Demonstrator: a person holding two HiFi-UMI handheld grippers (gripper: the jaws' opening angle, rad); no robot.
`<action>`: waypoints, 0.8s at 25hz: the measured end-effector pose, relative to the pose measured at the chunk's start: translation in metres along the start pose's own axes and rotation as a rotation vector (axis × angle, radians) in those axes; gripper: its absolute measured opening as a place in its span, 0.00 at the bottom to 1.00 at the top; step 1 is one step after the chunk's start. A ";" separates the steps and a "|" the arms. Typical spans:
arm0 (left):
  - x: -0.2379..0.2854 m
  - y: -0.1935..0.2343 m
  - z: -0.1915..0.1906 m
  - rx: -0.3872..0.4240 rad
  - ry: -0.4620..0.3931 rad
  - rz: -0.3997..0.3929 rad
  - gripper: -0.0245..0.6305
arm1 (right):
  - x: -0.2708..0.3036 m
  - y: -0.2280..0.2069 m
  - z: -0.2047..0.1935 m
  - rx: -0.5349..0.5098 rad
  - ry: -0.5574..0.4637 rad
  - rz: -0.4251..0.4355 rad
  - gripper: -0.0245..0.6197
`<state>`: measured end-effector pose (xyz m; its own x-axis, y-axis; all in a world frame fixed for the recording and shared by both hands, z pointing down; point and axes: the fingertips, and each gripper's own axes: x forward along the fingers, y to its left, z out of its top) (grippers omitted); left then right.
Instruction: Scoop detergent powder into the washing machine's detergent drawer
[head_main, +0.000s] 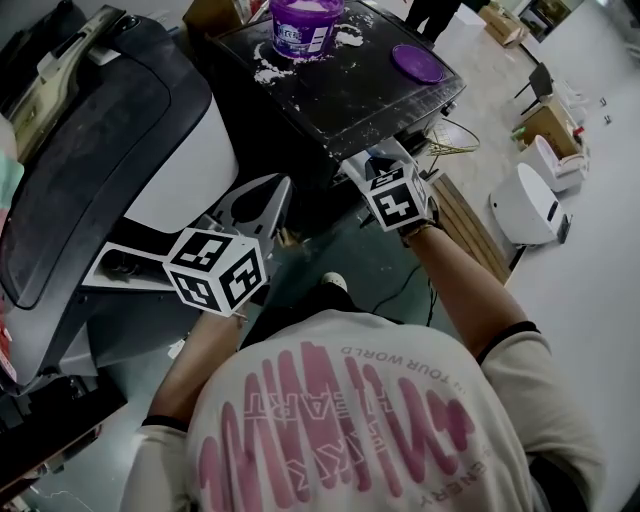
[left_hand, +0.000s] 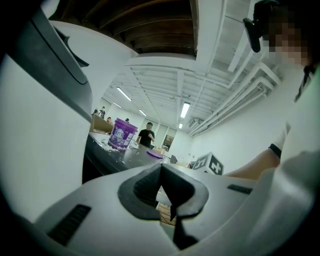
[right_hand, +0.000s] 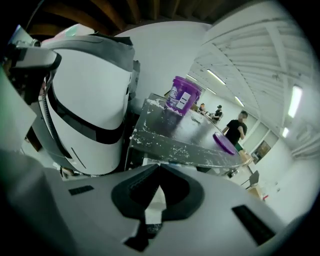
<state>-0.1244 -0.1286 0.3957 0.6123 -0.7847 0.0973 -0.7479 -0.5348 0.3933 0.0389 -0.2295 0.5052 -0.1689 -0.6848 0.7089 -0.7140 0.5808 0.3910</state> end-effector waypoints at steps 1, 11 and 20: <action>-0.001 0.001 0.001 0.007 -0.001 0.007 0.04 | -0.001 0.001 0.002 -0.028 0.001 -0.008 0.04; -0.009 0.007 -0.004 0.005 -0.002 0.038 0.04 | -0.003 0.009 0.007 -0.136 0.028 -0.048 0.04; -0.009 0.008 -0.009 0.002 0.013 0.033 0.04 | -0.009 0.007 0.010 -0.048 0.024 -0.026 0.04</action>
<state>-0.1339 -0.1227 0.4062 0.5904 -0.7979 0.1218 -0.7682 -0.5092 0.3880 0.0287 -0.2238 0.4961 -0.1344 -0.6895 0.7117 -0.6842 0.5841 0.4367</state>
